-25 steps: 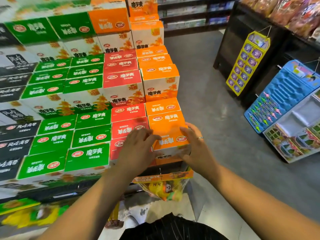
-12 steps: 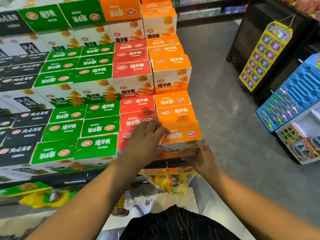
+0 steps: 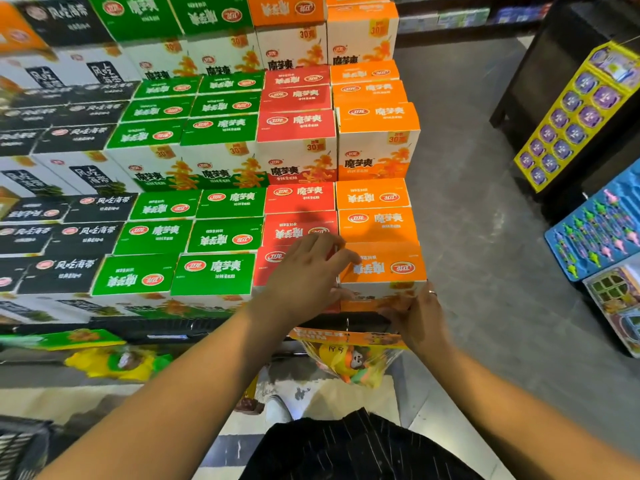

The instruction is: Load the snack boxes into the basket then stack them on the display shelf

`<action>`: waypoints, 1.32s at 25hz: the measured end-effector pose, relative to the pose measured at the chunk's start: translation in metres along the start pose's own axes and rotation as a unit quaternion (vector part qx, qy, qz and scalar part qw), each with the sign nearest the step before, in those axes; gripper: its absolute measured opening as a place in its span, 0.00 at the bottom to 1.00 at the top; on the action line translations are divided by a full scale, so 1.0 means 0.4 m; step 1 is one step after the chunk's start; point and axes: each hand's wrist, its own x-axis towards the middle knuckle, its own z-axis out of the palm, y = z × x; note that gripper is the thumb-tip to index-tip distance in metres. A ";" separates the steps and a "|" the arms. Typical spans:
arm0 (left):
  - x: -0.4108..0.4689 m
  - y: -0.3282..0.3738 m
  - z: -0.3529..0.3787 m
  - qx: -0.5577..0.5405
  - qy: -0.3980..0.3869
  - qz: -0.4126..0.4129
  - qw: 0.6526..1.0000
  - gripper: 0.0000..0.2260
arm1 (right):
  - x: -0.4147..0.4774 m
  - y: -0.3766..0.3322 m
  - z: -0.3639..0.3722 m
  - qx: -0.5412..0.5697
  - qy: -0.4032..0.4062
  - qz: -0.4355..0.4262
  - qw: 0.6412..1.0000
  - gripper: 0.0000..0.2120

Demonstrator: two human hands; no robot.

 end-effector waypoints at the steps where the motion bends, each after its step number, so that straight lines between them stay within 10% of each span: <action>1: -0.005 -0.003 0.000 0.015 0.018 -0.002 1.000 0.28 | 0.009 0.008 -0.005 0.001 -0.019 -0.031 0.999 0.34; 7: -0.078 -0.043 0.004 0.100 -0.018 -0.145 0.984 0.43 | 0.022 -0.021 -0.045 0.144 -0.074 -0.107 0.981 0.40; 19: -0.071 -0.047 0.003 0.073 -0.052 -0.151 0.984 0.40 | 0.038 -0.031 -0.025 0.259 -0.088 -0.055 0.960 0.30; 23: -0.073 -0.049 -0.021 0.068 -0.046 -0.119 0.990 0.37 | 0.007 -0.065 -0.040 0.086 -0.034 -0.077 0.993 0.27; 33: -0.144 -0.118 -0.090 0.086 -0.078 -0.067 0.991 0.46 | -0.170 -0.212 -0.134 -0.166 0.082 -0.027 0.982 0.54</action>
